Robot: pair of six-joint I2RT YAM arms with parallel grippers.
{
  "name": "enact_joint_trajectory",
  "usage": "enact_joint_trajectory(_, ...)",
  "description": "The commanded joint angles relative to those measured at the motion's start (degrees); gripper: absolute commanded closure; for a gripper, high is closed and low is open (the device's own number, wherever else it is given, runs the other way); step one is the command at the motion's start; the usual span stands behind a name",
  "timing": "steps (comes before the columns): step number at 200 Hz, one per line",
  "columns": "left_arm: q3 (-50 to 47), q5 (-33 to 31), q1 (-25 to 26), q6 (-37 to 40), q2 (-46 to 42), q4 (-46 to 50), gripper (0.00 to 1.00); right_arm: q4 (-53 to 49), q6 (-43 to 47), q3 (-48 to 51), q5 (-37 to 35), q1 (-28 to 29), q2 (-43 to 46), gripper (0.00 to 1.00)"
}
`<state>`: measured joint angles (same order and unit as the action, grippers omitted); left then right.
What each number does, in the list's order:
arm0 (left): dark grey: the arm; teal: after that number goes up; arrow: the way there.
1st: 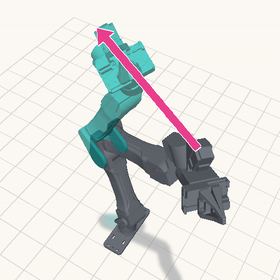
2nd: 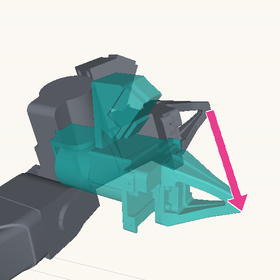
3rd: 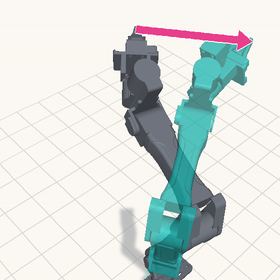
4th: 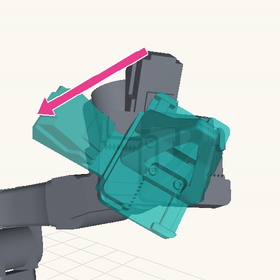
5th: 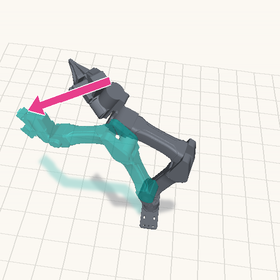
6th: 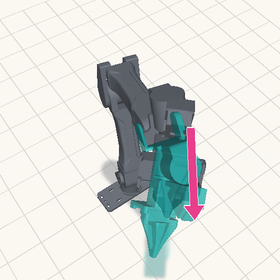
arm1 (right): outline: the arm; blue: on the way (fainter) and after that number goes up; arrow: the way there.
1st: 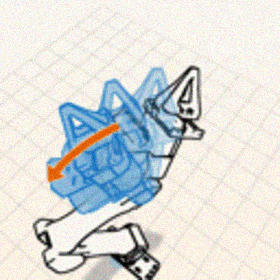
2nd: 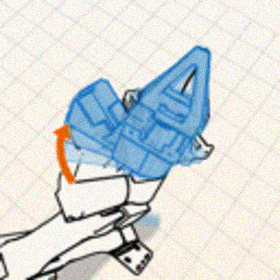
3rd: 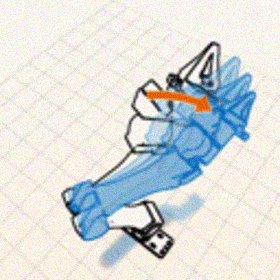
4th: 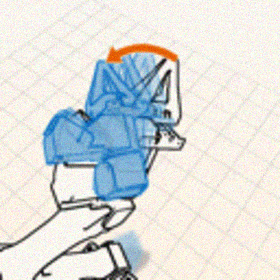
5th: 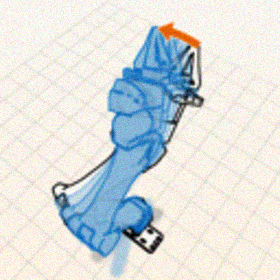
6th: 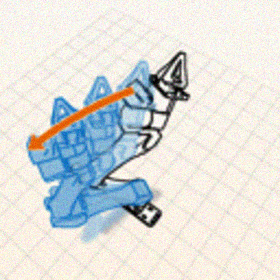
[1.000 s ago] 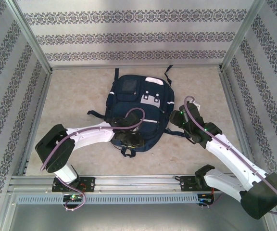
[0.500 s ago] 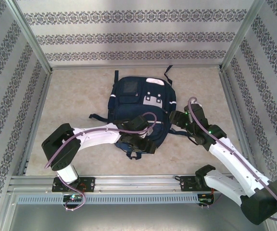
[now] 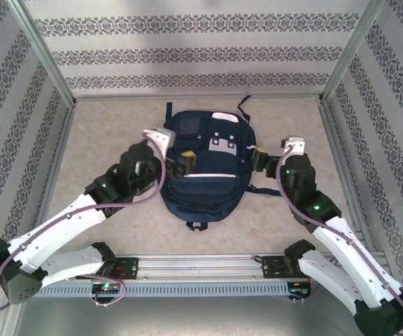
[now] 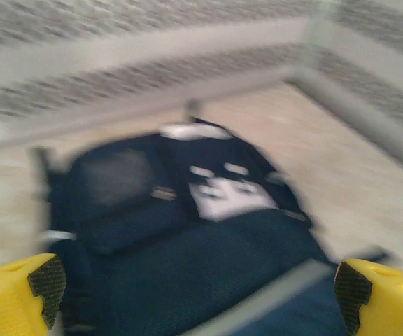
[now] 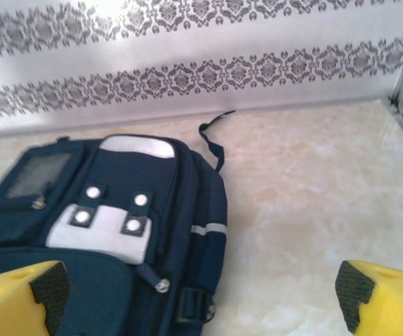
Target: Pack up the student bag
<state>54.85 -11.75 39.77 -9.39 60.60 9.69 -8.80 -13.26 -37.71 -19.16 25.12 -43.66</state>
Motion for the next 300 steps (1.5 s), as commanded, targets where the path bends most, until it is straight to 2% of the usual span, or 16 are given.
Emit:
enact_joint_trajectory(1, -5.8, -8.7, -11.8, 5.0, 4.8, -2.8, 0.01, 16.7, 15.0, 4.6, 1.9, -1.5, -4.6, 0.02)
enact_joint_trajectory(18, -11.2, -0.4, -24.2, 1.6, 5.6, -8.8, 0.01, 20.8, 20.5, 5.7, 8.2, -2.6, -8.5, 0.02)
enact_joint_trajectory(27, -15.7, 3.0, -28.6, 2.5, 5.6, -14.9, 0.01, 22.6, 21.5, 6.0, 5.8, -3.0, -10.8, 0.02)
enact_joint_trajectory(41, -21.3, 3.8, -33.2, 2.7, 5.8, -21.4, 0.01, 26.2, 19.2, 7.7, 0.9, -6.3, -14.3, 0.02)
enact_joint_trajectory(51, -24.1, 7.6, -35.7, 5.3, 6.6, -24.2, 0.01, 27.3, 15.5, 9.4, -0.1, -10.2, -15.9, 0.02)
enact_joint_trajectory(70, -28.5, 7.8, -39.5, 2.3, 10.0, -30.2, 0.01, 33.4, 12.0, 15.1, 6.2, -17.4, -16.7, 0.02)
enact_joint_trajectory(95, -27.7, 8.5, -41.4, 3.6, 17.3, -35.2, 0.01, 47.1, 7.2, 22.3, 8.6, -23.3, -22.5, 0.02)
enact_joint_trajectory(119, -32.3, 10.6, -41.4, 6.2, 21.9, -53.4, 0.01, 59.5, 7.8, 24.0, 16.8, -26.2, -28.3, 0.02)
enact_joint_trajectory(127, -33.4, 7.7, -41.4, 5.0, 25.0, -58.0, 0.01, 64.9, 8.6, 24.9, 17.4, -26.3, -31.4, 0.02)
enact_joint_trajectory(140, -34.7, 11.7, -41.4, 7.0, 30.0, -66.6, 0.01, 75.9, 6.8, 26.8, 16.8, -27.7, -38.8, 0.02)
enact_joint_trajectory(151, -31.9, 13.6, -40.9, 8.2, 27.9, -57.1, 0.01, 88.2, 5.0, 27.9, 17.1, -28.7, -47.9, 0.02)
enact_joint_trajectory(163, -31.6, 12.8, -40.3, 8.7, 29.2, -58.8, 0.01, 71.4, 6.7, 22.8, 21.8, -29.0, -43.1, 0.02)
enact_joint_trajectory(172, -30.6, 12.3, -40.2, 8.7, 28.7, -55.9, 0.01, 59.0, 9.1, 16.3, 19.8, -26.8, -41.9, 0.02)
enact_joint_trajectory(183, -30.9, 12.4, -40.2, 8.8, 28.9, -56.9, 0.01, 62.7, 11.8, 16.0, 16.1, -23.4, -44.0, 0.02)
enact_joint_trajectory(201, -30.8, 12.3, -40.2, 8.7, 28.8, -56.3, 0.01, 58.1, 11.5, 15.0, 18.2, -24.5, -42.7, 0.02)
enact_joint_trajectory(300, -31.1, 12.3, -40.0, 8.8, 28.9, -57.2, 0.01, 59.7, 11.9, 15.6, 17.6, -24.0, -42.8, 0.02)
